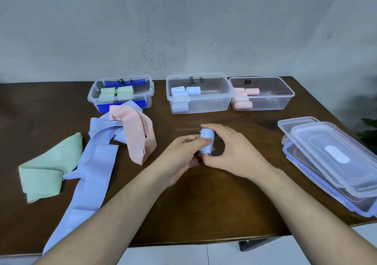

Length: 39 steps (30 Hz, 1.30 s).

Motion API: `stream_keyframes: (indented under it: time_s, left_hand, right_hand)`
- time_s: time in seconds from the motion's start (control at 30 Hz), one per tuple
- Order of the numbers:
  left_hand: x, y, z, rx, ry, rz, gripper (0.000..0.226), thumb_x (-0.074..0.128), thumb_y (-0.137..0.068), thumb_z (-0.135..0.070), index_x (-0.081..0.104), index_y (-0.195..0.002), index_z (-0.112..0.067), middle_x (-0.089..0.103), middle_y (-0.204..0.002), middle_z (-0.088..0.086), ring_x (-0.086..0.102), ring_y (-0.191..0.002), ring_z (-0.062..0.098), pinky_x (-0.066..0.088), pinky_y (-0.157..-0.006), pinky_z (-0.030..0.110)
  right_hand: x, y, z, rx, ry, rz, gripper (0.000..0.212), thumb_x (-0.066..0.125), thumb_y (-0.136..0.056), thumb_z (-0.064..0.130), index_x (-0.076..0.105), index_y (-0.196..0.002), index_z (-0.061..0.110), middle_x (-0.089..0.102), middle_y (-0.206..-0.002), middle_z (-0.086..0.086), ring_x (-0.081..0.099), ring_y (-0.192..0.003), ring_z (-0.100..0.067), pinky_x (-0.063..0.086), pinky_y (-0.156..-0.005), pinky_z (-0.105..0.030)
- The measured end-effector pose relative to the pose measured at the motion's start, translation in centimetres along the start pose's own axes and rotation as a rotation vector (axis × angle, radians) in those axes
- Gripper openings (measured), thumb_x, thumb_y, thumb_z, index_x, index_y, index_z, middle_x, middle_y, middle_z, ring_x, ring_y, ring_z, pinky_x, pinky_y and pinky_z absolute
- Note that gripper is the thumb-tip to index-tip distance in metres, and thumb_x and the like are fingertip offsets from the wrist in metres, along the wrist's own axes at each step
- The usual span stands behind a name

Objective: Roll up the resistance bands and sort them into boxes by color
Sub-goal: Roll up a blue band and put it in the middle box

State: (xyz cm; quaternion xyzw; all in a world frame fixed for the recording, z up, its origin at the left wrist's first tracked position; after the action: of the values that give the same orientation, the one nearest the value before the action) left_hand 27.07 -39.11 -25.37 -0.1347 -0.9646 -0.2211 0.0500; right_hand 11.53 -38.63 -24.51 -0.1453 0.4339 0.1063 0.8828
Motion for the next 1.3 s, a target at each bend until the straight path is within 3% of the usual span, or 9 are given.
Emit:
stream_keyframes:
  time_s: [0.1, 0.3, 0.4, 0.63, 0.77, 0.9, 1.03, 1.2, 1.3]
  left_hand:
    - [-0.6, -0.7, -0.9, -0.002, -0.018, 0.019, 0.009, 0.066, -0.094, -0.023, 0.068, -0.102, -0.021, 0.069, -0.109, 0.007, 0.067, -0.106, 0.02, 0.056, -0.093, 0.034]
    - [-1.7, -2.7, -2.9, 0.051, -0.063, 0.073, 0.026, 0.066, -0.093, -0.022, 0.06, -0.117, -0.014, 0.069, -0.113, 0.008, 0.069, -0.104, 0.019, 0.058, -0.09, 0.036]
    - [-3.1, -3.9, -4.3, 0.067, -0.12, 0.097, 0.026, 0.065, -0.092, -0.022, 0.062, -0.115, -0.009, 0.072, -0.11, 0.009, 0.07, -0.103, 0.018, 0.058, -0.088, 0.035]
    - [-5.8, -6.0, -7.9, 0.117, -0.266, 0.138, 0.02, 0.065, -0.091, -0.015, 0.071, -0.108, -0.007, 0.071, -0.095, 0.004, 0.07, -0.092, 0.013, 0.058, -0.09, 0.032]
    - [-7.0, -7.9, -10.1, 0.243, -0.369, 0.065, 0.039, 0.07, -0.089, -0.015, 0.063, -0.127, -0.016, 0.07, -0.106, 0.007, 0.074, -0.087, 0.016, 0.059, -0.085, 0.031]
    - [-7.8, -9.5, -11.7, 0.343, -0.563, 0.019, 0.041, 0.074, -0.085, -0.017, 0.061, -0.123, -0.022, 0.063, -0.103, 0.001, 0.072, -0.07, 0.013, 0.058, -0.064, 0.024]
    - [-7.5, -11.4, -13.1, 0.45, -0.742, -0.046, 0.046, 0.076, -0.082, -0.02, 0.059, -0.125, -0.028, 0.061, -0.118, -0.007, 0.066, -0.059, 0.011, 0.059, -0.068, 0.037]
    - [-6.7, -14.4, -14.1, 0.484, -0.734, -0.095, 0.038, 0.075, -0.083, -0.018, 0.059, -0.116, -0.03, 0.064, -0.118, -0.004, 0.057, -0.05, 0.003, 0.046, -0.051, 0.014]
    - [-6.4, -16.0, -14.7, 0.415, -0.794, -0.124, 0.038, 0.073, -0.084, -0.027, 0.057, -0.118, -0.032, 0.061, -0.118, -0.009, 0.064, -0.054, 0.005, 0.041, -0.042, 0.014]
  right_hand:
    - [0.0, -1.2, 0.3, 0.033, 0.057, -0.031, 0.062, 0.074, -0.077, 0.044, 0.051, -0.134, 0.035, 0.059, -0.12, 0.018, 0.054, -0.106, -0.005, 0.047, -0.092, -0.022]
    - [-0.1, -4.1, 0.7, 0.105, 0.065, -0.233, 0.052, 0.071, -0.074, 0.043, 0.06, -0.123, 0.027, 0.067, -0.105, 0.01, 0.058, -0.094, -0.01, 0.047, -0.08, -0.025]
    - [0.1, -5.4, 1.2, 0.101, 0.063, -0.259, 0.063, 0.07, -0.074, 0.045, 0.051, -0.133, 0.035, 0.068, -0.109, 0.008, 0.06, -0.099, -0.014, 0.049, -0.088, -0.033]
    - [0.1, -8.0, 1.3, 0.118, 0.057, -0.266, 0.061, 0.074, -0.072, 0.063, 0.056, -0.125, 0.039, 0.065, -0.116, 0.015, 0.057, -0.103, -0.005, 0.046, -0.085, -0.021]
    - [-1.1, -9.3, 0.7, 0.074, 0.074, -0.223, 0.052, 0.074, -0.083, 0.049, 0.056, -0.131, 0.038, 0.055, -0.115, 0.026, 0.052, -0.106, 0.002, 0.039, -0.085, -0.01]
    - [-3.3, -11.8, -0.7, -0.001, 0.149, -0.161, 0.032, 0.071, -0.09, 0.029, 0.068, -0.122, 0.024, 0.061, -0.119, 0.013, 0.052, -0.101, 0.002, 0.038, -0.087, -0.007]
    - [-5.3, -15.6, -1.8, -0.002, 0.162, -0.062, 0.026, 0.074, -0.088, 0.027, 0.071, -0.114, 0.025, 0.061, -0.09, 0.024, 0.055, -0.083, 0.014, 0.038, -0.07, -0.003]
    - [-6.6, -19.6, -3.5, -0.068, 0.234, 0.056, 0.031, 0.076, -0.084, 0.029, 0.072, -0.114, 0.022, 0.069, -0.102, 0.008, 0.06, -0.092, -0.007, 0.048, -0.085, -0.025]
    - [-7.1, -21.7, -4.5, -0.064, 0.292, 0.124, 0.032, 0.075, -0.083, 0.029, 0.072, -0.114, 0.021, 0.068, -0.103, 0.009, 0.06, -0.097, -0.012, 0.043, -0.076, -0.021]
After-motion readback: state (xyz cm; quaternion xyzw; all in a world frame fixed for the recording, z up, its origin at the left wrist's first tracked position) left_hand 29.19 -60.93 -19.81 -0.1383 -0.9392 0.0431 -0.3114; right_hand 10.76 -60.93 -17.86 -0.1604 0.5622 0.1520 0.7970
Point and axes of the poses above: each hand's wrist, its own y-axis away from the middle knuckle, its own x-axis out of the palm, z = x × y, the point moved 2 cm from there along -y, towards the middle knuckle
